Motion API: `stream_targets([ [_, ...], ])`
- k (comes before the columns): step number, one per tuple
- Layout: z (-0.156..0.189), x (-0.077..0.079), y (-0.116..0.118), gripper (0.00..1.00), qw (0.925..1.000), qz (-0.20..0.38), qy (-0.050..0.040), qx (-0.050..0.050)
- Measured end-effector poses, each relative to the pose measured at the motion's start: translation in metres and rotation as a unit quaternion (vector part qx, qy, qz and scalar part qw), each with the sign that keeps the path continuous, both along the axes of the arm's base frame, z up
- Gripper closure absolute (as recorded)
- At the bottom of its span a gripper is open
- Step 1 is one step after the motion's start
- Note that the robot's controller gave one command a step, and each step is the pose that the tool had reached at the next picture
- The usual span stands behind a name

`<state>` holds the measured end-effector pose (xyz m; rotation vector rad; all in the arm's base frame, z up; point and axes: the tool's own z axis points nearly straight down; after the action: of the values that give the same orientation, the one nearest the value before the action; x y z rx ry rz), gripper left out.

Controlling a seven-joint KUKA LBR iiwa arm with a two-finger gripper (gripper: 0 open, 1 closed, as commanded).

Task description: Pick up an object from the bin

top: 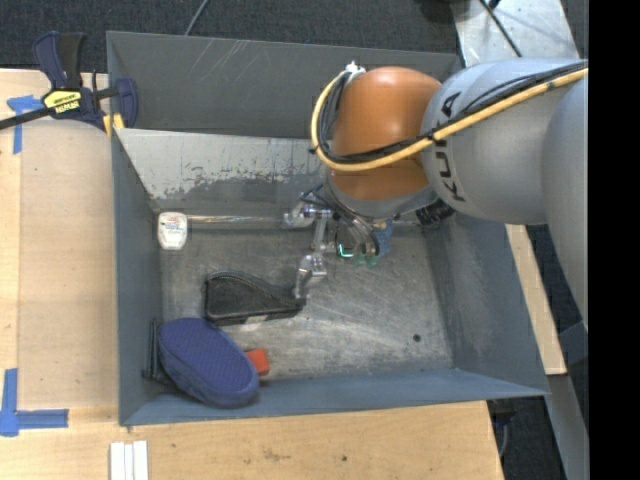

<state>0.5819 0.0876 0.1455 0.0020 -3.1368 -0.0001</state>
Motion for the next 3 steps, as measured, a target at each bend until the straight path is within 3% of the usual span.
stream_targets([
  [1,-0.067,-0.075,0.018,0.00,0.9988,0.048,-0.0032,0.000],
  [2,-0.064,-0.072,0.017,1.00,0.9989,0.046,-0.0070,0.000],
  [3,0.016,-0.052,-0.009,1.00,0.9981,0.061,-0.0049,-0.001],
])
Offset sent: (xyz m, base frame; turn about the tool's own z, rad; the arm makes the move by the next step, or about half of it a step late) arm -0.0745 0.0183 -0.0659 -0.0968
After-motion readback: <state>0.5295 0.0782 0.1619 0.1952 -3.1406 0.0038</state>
